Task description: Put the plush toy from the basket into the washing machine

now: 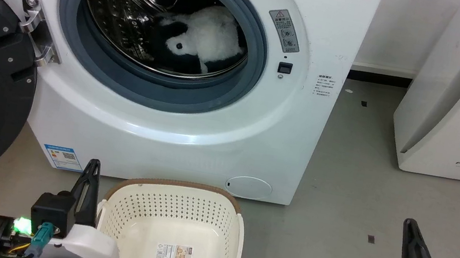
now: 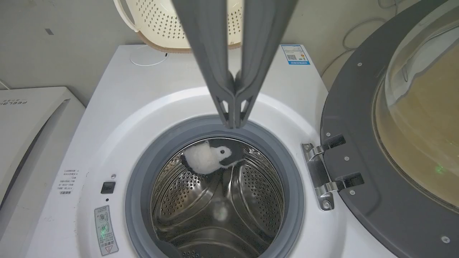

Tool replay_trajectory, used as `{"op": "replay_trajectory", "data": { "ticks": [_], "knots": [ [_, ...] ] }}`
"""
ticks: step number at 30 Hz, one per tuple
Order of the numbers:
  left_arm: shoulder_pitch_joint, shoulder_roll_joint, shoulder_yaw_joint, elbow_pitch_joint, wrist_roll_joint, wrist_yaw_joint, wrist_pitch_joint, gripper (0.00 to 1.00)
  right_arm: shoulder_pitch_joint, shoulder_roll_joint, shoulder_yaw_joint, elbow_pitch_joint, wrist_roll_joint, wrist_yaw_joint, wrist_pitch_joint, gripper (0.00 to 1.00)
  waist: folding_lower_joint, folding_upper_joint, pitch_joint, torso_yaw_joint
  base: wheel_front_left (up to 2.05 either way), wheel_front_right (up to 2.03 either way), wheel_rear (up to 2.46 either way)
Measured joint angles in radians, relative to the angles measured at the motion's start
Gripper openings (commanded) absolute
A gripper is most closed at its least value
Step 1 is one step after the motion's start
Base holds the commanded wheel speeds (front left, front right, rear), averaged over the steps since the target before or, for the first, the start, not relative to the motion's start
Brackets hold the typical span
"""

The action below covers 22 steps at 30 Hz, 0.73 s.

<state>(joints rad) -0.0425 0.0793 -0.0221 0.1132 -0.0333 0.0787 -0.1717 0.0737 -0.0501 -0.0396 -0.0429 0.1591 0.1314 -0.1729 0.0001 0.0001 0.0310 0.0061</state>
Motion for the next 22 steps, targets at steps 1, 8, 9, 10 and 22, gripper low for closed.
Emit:
{"op": "replay_trajectory", "data": {
  "ticks": [1, 8, 9, 10, 22],
  "knots": [
    [0.000, 0.000, 0.000, -0.002, 0.002, 0.000, 0.001, 0.00, 0.000, 0.000, 0.001, 0.001, 0.000, 0.000, 0.002, 0.00, 0.0000, 0.0000, 0.000, 0.000, 0.00, 0.00, 0.00],
    [0.001, -0.002, 0.001, -0.011, 0.004, -0.004, 0.014, 0.00, -0.002, 0.000, 0.004, 0.004, -0.010, 0.000, 0.014, 0.00, 0.0000, 0.0000, -0.003, -0.001, 0.00, 0.00, 0.00],
    [0.002, -0.003, 0.002, -0.013, 0.004, -0.006, 0.017, 0.00, -0.002, 0.000, 0.005, 0.004, -0.010, 0.000, 0.014, 0.00, 0.0000, 0.0000, -0.003, -0.001, 0.00, 0.00, 0.00],
    [0.002, -0.003, 0.002, -0.013, 0.004, -0.006, 0.017, 0.00, -0.002, 0.000, 0.005, 0.004, -0.010, 0.000, 0.014, 0.00, 0.0000, 0.0000, -0.003, -0.001, 0.00, 0.00, 0.00],
    [0.004, -0.005, 0.004, -0.026, 0.006, -0.018, 0.042, 0.00, -0.016, 0.000, 0.011, 0.009, -0.031, 0.000, 0.041, 0.00, 0.0000, 0.0000, -0.008, -0.002, 0.00, 0.00, 0.00]
  ]
}}
